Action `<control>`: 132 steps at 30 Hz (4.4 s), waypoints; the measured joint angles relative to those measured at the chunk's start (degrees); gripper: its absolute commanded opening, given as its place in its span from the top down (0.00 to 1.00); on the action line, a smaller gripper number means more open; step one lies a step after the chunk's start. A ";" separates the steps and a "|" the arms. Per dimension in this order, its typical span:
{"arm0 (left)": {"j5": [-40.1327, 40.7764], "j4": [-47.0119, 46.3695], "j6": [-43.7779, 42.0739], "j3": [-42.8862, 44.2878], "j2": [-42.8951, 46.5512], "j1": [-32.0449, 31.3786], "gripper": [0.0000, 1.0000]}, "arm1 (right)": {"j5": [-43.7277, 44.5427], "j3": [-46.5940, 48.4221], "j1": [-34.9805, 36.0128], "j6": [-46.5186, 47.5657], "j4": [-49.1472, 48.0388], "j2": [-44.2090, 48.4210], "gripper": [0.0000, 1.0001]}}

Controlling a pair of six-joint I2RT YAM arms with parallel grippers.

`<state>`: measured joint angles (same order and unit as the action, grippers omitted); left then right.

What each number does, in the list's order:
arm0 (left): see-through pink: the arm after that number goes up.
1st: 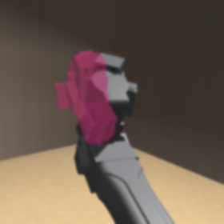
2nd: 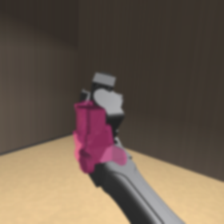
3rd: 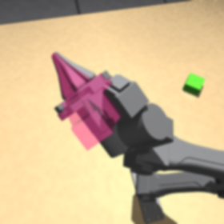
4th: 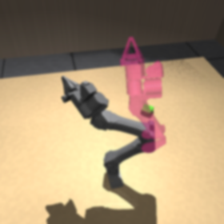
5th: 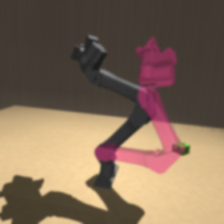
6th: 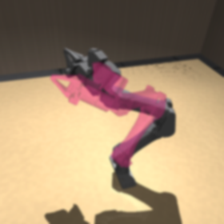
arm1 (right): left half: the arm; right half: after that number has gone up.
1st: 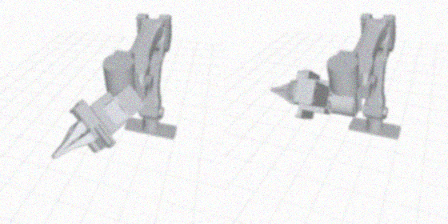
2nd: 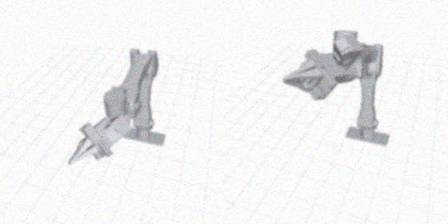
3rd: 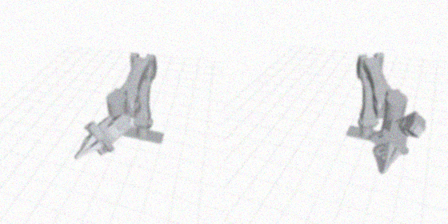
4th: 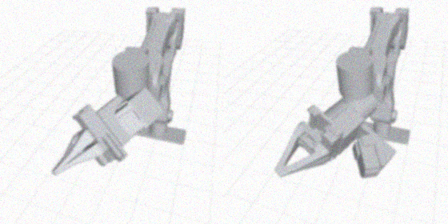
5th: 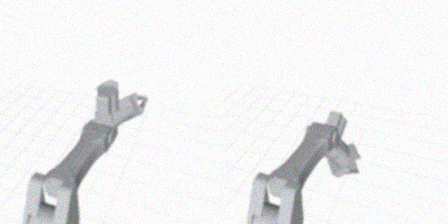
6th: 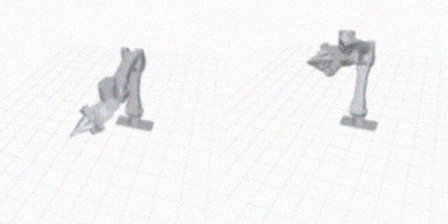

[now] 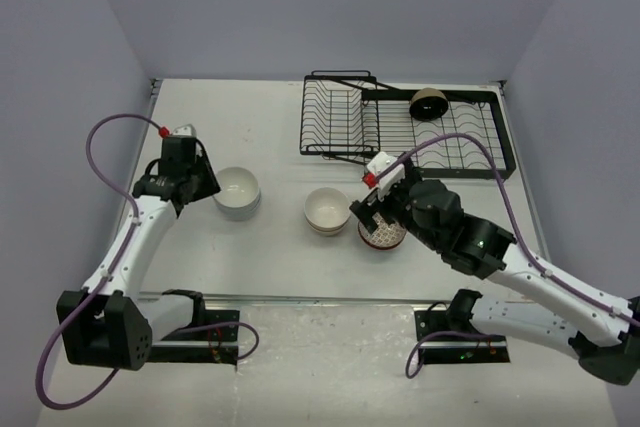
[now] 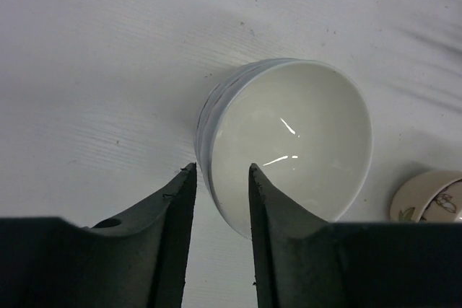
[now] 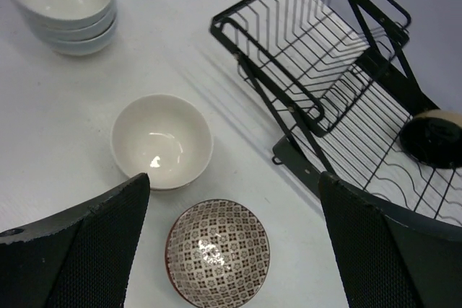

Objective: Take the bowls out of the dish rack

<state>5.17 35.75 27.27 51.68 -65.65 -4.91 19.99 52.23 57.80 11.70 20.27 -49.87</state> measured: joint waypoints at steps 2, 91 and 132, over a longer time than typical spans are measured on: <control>-0.79 0.57 -0.20 0.33 1.31 0.00 0.47 | -2.67 0.00 -4.74 -2.71 -1.55 -0.31 0.01; 18.03 -3.52 -5.86 -2.86 29.24 -20.70 0.00 | -2.49 19.93 -51.63 54.12 -90.12 -84.04 1.00; 13.57 -3.32 -5.40 -1.75 26.82 -20.74 0.00 | 7.80 38.10 -52.63 -0.04 -35.12 -62.84 1.00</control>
<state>18.74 32.42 21.87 49.93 -38.83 -25.65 27.79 90.32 5.17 11.66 -14.85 -112.71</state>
